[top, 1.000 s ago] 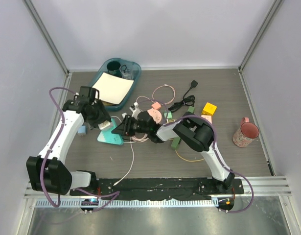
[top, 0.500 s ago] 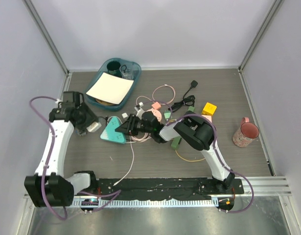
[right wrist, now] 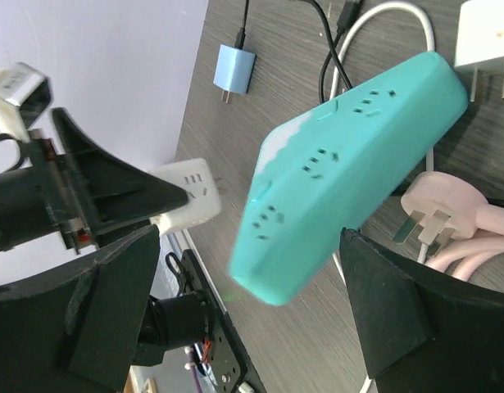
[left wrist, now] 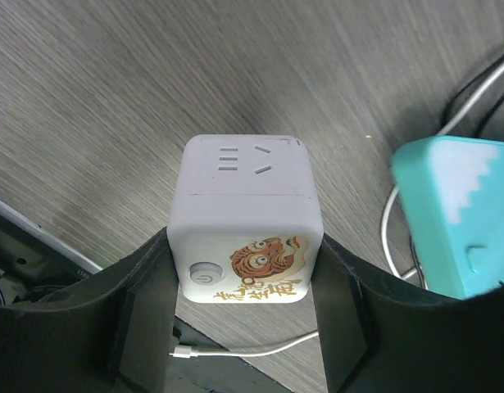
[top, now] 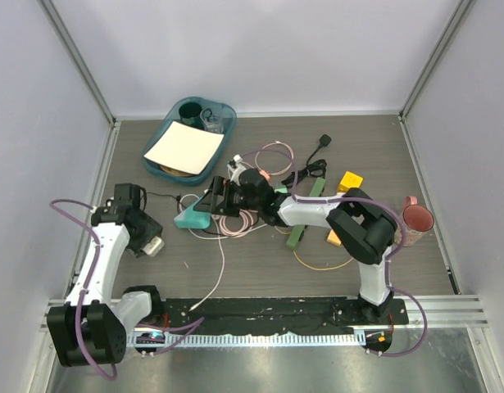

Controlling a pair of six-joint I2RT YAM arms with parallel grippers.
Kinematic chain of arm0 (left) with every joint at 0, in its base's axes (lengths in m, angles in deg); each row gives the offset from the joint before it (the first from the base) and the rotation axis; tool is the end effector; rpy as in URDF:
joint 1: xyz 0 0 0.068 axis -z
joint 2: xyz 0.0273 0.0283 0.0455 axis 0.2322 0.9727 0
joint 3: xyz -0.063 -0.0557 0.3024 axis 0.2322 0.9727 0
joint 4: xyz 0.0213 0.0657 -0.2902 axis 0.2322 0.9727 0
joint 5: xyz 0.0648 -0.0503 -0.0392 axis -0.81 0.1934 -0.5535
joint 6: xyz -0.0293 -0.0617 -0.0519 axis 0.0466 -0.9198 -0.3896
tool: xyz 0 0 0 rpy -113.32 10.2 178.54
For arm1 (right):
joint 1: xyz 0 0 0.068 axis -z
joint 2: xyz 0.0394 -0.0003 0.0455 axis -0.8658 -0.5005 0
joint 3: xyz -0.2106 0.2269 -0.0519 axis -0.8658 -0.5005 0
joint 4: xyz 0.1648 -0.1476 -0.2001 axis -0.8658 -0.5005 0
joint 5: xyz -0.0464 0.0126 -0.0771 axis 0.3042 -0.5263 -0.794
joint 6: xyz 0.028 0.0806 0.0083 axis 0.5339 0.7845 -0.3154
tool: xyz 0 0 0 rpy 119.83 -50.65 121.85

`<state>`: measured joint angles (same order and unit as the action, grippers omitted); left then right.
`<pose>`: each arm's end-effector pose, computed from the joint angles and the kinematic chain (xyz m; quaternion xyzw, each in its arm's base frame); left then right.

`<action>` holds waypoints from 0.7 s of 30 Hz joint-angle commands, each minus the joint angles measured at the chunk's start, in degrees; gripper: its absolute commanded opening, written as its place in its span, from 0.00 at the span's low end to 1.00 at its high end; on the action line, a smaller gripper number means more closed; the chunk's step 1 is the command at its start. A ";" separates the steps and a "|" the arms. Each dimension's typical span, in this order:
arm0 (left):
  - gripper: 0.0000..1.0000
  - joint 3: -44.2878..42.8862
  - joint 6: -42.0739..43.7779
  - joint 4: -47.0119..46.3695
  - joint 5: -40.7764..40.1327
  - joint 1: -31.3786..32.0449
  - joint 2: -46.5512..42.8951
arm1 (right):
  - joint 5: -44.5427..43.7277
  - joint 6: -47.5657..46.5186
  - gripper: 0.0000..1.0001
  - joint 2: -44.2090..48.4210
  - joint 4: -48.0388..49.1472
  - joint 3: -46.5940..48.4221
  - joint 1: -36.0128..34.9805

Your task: Pull the plug off the socket

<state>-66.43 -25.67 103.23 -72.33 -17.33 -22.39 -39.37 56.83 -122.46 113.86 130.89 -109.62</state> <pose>0.1978 0.0270 0.2340 -0.4699 0.8625 0.0133 0.1875 0.3122 0.4063 0.1786 -0.0611 0.8122 0.5296 0.2369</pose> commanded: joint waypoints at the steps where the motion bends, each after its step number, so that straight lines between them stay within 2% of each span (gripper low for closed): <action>1: 0.19 1.91 -3.14 -4.89 -0.68 -0.32 1.41 | -3.37 -6.69 0.97 7.49 -8.86 3.28 0.25; 3: 0.22 1.74 -2.96 -4.62 -2.43 -0.40 2.29 | -4.60 -8.20 0.97 9.07 -13.35 3.28 0.34; 5: 0.33 1.13 -2.88 -4.44 -3.66 -0.40 2.12 | -6.01 -10.39 0.97 11.27 -18.60 3.72 0.34; 6: 0.41 1.04 -2.44 -4.79 -3.93 -0.32 1.95 | -6.89 -10.92 0.97 11.98 -20.11 3.72 0.52; 7: 0.56 0.34 -2.26 -4.54 -4.11 -0.40 1.51 | -8.20 -11.19 0.97 13.46 -21.35 3.37 0.60; 9: 0.67 -1.15 -0.78 -4.27 -4.54 -0.32 1.42 | -9.35 -12.07 0.98 15.23 -23.90 2.49 1.13; 11: 0.82 -4.75 0.63 -2.78 -5.42 -0.32 1.33 | -11.98 -14.08 1.00 18.55 -26.44 1.17 1.22; 12: 0.95 -6.07 2.38 -2.34 -5.95 -0.40 1.33 | -13.04 -14.79 1.00 19.88 -28.98 1.00 1.13; 13: 1.00 -8.69 3.18 -1.12 -7.61 -0.41 1.24 | -16.53 -15.40 1.00 21.28 -31.01 0.47 1.13; 16: 1.00 -13.27 6.25 0.21 -8.59 -0.41 0.89 | -22.25 -17.87 1.00 28.40 -37.95 -1.45 1.13; 18: 1.00 -14.77 8.54 -0.84 -6.23 0.03 -0.59 | -27.96 -18.22 1.00 34.53 -44.36 -1.73 1.13; 19: 1.00 -15.39 11.86 -3.45 -4.22 0.21 -1.21 | -30.08 -17.79 1.00 37.09 -46.82 -1.99 1.22; 21: 1.00 -15.48 14.86 -6.45 5.09 1.87 -3.23 | -37.72 -17.00 1.00 43.75 -53.07 -2.52 1.22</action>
<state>-79.85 -18.80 101.15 -76.72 -17.18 -22.08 -61.92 41.24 -90.62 73.05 128.88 -108.59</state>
